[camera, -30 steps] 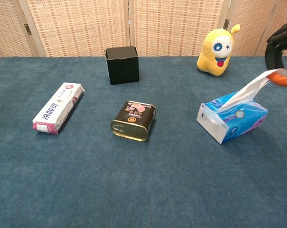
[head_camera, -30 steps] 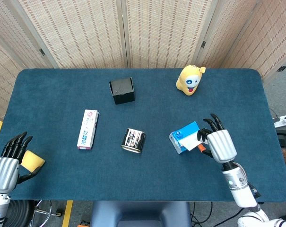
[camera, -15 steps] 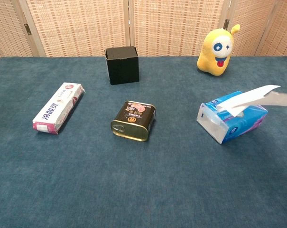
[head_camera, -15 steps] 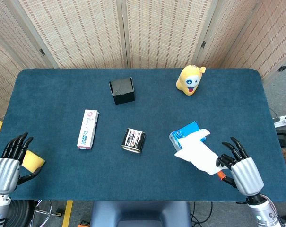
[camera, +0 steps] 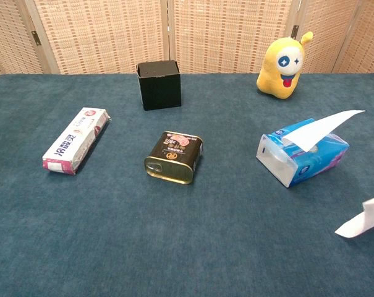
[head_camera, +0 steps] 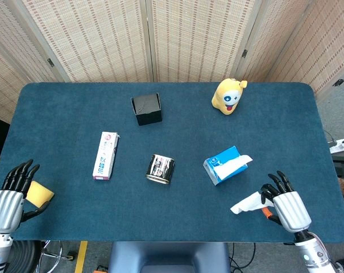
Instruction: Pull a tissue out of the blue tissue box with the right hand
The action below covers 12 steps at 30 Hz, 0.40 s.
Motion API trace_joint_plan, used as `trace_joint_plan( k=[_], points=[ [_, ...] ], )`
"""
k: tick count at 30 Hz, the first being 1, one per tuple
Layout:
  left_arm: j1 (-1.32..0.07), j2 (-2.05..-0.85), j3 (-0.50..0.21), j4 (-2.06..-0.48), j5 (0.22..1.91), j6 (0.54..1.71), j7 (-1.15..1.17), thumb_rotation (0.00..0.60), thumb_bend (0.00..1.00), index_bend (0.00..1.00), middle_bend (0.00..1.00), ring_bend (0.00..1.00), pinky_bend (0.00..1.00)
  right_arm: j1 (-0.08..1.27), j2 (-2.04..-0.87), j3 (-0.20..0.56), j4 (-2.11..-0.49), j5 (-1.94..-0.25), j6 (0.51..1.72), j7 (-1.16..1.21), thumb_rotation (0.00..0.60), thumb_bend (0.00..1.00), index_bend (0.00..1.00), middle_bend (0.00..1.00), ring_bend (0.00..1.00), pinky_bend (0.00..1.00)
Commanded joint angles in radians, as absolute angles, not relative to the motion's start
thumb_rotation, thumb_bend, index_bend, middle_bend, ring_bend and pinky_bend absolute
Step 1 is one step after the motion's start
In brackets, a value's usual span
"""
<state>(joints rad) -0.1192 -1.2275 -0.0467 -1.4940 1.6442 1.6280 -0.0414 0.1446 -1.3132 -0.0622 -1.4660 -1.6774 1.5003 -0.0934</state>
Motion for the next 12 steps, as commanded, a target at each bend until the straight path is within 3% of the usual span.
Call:
trace_joint_plan(
  k=[1, 3, 12],
  points=[
    [-0.12, -1.228, -0.047, -1.492, 1.643, 1.626, -0.043, 0.6, 0.22, 0.0, 0.0, 0.0, 0.14, 0.139, -1.3, -0.057, -1.489, -1.659, 1.492, -0.12, 0.6, 0.27, 0.05, 0.01, 0.0, 0.0],
    [-0.121, -1.229, -0.047, -1.491, 1.643, 1.624, -0.043, 0.6, 0.22, 0.0, 0.0, 0.0, 0.14, 0.136, -1.3, -0.053, -1.494, -1.656, 1.494, -0.131, 0.6, 0.24, 0.0, 0.0, 0.0, 0.0],
    [-0.126, -1.233, -0.047, -1.491, 1.642, 1.616, -0.036, 0.6, 0.22, 0.0, 0.0, 0.0, 0.14, 0.133, -1.285, -0.047, -1.51, -1.64, 1.473, -0.138, 0.6, 0.19, 0.0, 0.0, 0.0, 0.0]
  ],
)
